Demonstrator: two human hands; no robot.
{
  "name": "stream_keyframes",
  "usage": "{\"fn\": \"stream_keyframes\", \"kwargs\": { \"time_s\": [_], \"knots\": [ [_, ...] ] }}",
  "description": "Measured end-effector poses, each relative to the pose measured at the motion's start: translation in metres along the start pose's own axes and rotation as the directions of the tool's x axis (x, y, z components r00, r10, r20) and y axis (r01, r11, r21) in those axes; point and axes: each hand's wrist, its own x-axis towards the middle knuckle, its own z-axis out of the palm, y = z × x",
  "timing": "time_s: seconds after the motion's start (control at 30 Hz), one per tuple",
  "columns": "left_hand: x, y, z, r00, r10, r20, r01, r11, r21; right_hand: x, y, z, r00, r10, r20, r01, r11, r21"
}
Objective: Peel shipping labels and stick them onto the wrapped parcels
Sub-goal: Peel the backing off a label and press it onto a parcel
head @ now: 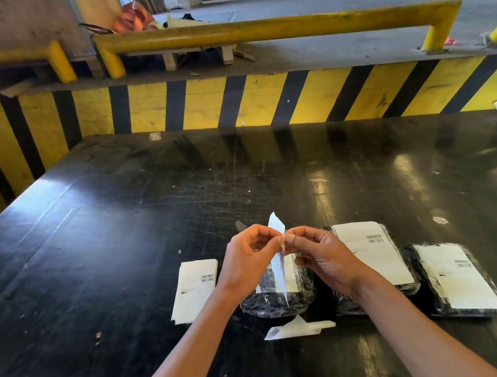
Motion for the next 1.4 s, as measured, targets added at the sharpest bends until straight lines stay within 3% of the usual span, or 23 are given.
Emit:
{"fn": "stream_keyframes", "kwargs": {
  "time_s": [0.13,0.27,0.37,0.47,0.57,0.7,0.9,1.13,1.27,1.4],
  "knots": [
    [0.001,-0.004,0.005,0.991,-0.127,-0.041,0.124,0.991,-0.052,0.002,0.006,0.000,1.000,0.014,-0.019,-0.014,1.000,-0.023],
    [0.000,-0.007,0.008,0.958,-0.283,-0.057,0.260,0.931,-0.255,0.002,0.012,0.001,0.997,0.047,-0.061,-0.039,0.992,0.121],
    [-0.004,-0.013,0.010,0.959,-0.274,-0.068,0.250,0.937,-0.243,0.001,0.016,0.003,0.996,0.048,-0.070,-0.037,0.988,0.152],
    [-0.008,-0.016,0.011,0.965,-0.258,-0.055,0.244,0.952,-0.184,0.000,0.022,0.008,0.994,0.017,-0.109,-0.008,0.997,0.079],
    [-0.008,-0.018,0.011,0.945,-0.322,-0.061,0.297,0.920,-0.257,0.001,0.025,0.008,0.983,0.050,-0.177,-0.033,0.995,0.095],
    [-0.008,-0.023,0.000,0.873,-0.465,-0.147,0.350,0.808,-0.475,0.001,0.026,0.001,0.953,0.101,-0.287,-0.043,0.978,0.202],
    [-0.008,-0.039,-0.031,0.791,-0.550,-0.267,0.304,0.732,-0.609,-0.006,0.027,-0.007,0.903,0.037,-0.428,0.027,0.989,0.142],
    [-0.001,-0.060,-0.074,0.572,-0.681,-0.457,0.256,0.678,-0.689,-0.011,0.023,-0.020,0.851,-0.014,-0.525,0.154,0.962,0.223],
    [-0.007,-0.062,-0.101,0.484,-0.691,-0.537,0.205,0.686,-0.698,-0.017,0.015,-0.036,0.881,-0.023,-0.473,0.236,0.887,0.397],
    [-0.016,-0.062,-0.119,0.543,-0.639,-0.545,0.148,0.712,-0.686,-0.035,0.010,-0.046,0.978,0.034,-0.206,0.046,0.928,0.370]
  ]
}}
